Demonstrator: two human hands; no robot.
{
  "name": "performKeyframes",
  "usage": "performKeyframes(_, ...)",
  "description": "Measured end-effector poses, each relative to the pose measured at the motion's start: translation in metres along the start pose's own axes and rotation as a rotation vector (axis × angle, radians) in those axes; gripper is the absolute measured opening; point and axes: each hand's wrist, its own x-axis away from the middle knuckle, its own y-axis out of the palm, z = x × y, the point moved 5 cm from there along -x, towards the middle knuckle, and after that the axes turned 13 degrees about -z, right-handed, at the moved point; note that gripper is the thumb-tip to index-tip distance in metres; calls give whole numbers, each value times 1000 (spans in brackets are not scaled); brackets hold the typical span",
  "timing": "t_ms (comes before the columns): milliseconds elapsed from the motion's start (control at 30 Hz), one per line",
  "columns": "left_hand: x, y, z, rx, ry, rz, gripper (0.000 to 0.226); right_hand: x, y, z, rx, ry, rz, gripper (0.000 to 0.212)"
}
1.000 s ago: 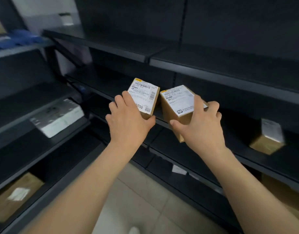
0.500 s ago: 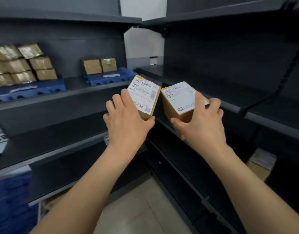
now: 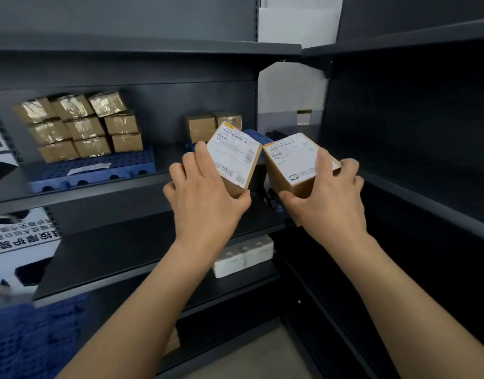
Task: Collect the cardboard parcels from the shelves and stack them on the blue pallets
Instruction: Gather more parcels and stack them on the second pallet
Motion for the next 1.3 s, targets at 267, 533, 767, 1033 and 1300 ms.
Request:
performKeyframes(267, -71, 41, 11, -20, -25, 55, 99, -97, 18, 13, -27, -69, 18, 88)
performKeyframes(533, -145, 70, 32, -148, -63, 154, 98, -200, 20, 17, -79, -175, 22, 88)
performKeyframes(767, -190, 94, 25, -209, -84, 179, 104, -257, 38, 15, -137, -197, -29, 87)
performKeyframes(1033, -250, 117, 8, -251, -8, 229, 99, -310, 57, -5, -153, -184, -7, 87)
performKeyframes(1300, -311, 134, -2, -281, 170, 269, 97, -367, 78, -17, -208, -125, 13, 83)
